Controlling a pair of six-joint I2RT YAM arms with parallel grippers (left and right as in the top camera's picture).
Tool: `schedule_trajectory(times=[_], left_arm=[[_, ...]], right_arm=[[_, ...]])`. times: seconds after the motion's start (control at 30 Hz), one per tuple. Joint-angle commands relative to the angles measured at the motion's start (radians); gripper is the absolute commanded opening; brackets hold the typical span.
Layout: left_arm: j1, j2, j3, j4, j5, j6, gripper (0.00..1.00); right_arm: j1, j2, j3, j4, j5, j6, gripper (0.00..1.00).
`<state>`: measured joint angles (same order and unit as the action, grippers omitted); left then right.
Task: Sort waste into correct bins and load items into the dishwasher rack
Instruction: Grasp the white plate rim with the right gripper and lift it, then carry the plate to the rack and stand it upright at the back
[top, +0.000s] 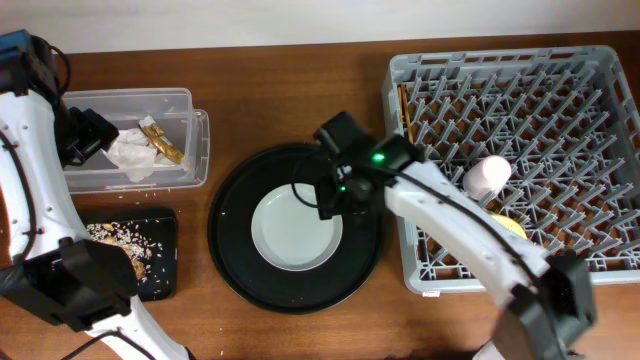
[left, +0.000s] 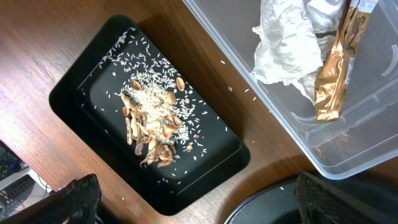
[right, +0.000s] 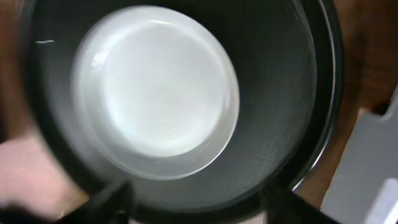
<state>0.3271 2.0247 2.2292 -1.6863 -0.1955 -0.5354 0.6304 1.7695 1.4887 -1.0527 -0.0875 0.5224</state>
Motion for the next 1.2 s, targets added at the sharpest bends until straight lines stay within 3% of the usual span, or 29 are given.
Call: schedule_trajectory(times=[0.0,0.27,0.5,0.6,0.67,0.7,0.73,0.83,1.0,1.17], left_arm=[[0.005,-0.03,-0.002,-0.002,-0.011,0.006,0.99],[0.005,-0.03,-0.002,-0.002,-0.011,0.006,0.99],[0.005,-0.03,-0.002,-0.002,-0.011,0.006,0.99],[0.005,-0.03,-0.002,-0.001,-0.011,0.006,0.99],[0.005,-0.03,-0.002,-0.002,-0.011,0.006,0.99],[0.005,-0.03,-0.002,-0.002,-0.011,0.006,0.99],[0.005,-0.03,-0.002,-0.002,-0.011,0.006,0.99],[0.005,-0.03,-0.002,-0.001,-0.011,0.006,0.99],[0.005,-0.03,-0.002,-0.002,-0.011,0.006,0.99],[0.005,-0.03,-0.002,-0.002,-0.011,0.006,0.99]], right_arm=[[0.003,0.102,0.003,0.01,0.076,0.063,0.64],[0.005,0.312,0.002,0.033,0.02,0.063,0.67],[0.005,0.319,-0.021,0.048,0.021,0.089,0.36],[0.005,0.319,-0.037,0.054,0.02,0.089,0.34],[0.005,0.319,-0.06,0.07,0.016,0.089,0.26],[0.005,0.319,-0.082,0.086,0.007,0.093,0.2],[0.005,0.319,-0.09,0.084,0.005,0.113,0.04],[0.003,0.312,-0.08,0.071,0.002,0.122,0.04],[-0.044,0.254,0.138,-0.156,0.079,0.122,0.04],[-0.158,0.179,0.469,-0.431,0.355,0.118,0.04]])
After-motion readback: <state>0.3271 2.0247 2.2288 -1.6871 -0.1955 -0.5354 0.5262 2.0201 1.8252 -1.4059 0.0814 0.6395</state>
